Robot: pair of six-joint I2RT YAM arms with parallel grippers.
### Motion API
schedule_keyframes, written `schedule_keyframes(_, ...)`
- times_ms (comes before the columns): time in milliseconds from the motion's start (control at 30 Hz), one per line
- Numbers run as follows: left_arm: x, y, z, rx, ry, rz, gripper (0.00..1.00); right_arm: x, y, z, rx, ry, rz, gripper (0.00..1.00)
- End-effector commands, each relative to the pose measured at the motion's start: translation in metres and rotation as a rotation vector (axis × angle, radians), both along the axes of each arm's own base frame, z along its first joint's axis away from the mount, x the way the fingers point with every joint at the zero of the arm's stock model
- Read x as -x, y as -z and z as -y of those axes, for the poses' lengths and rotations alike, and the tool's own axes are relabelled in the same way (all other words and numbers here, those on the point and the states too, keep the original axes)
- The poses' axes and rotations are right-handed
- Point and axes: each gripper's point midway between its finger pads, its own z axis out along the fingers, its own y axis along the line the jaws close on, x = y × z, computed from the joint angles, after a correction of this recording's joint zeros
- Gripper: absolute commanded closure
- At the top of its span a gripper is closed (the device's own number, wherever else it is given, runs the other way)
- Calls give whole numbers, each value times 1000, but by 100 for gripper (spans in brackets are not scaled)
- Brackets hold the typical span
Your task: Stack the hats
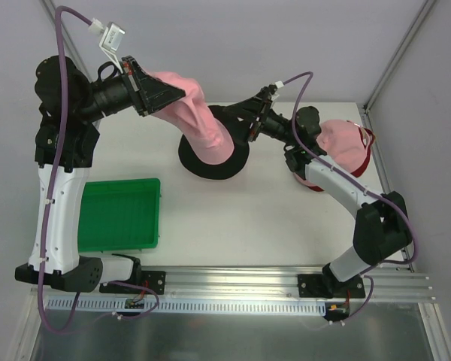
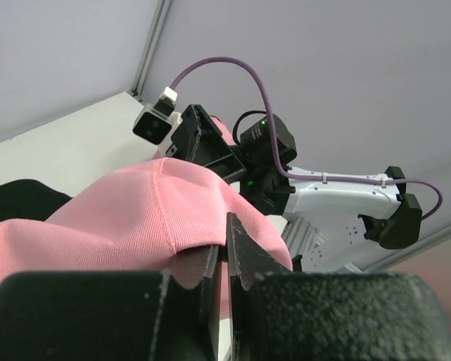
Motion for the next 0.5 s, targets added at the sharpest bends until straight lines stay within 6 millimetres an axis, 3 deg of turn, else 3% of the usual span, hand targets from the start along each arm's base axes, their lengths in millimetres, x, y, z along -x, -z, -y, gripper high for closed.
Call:
schedule_keyframes(0,2,-19,1,23,-1,93,100,10,-24,3,-91,-21,42,16)
schedule_keyframes(333,-3,-17,4,20,14,102,100,13,-10,2,-80,-38,29,19)
schedule_keyframes(467,-10,-10,5,12,15,88,100,13,-12,3,-116,-55,18,28)
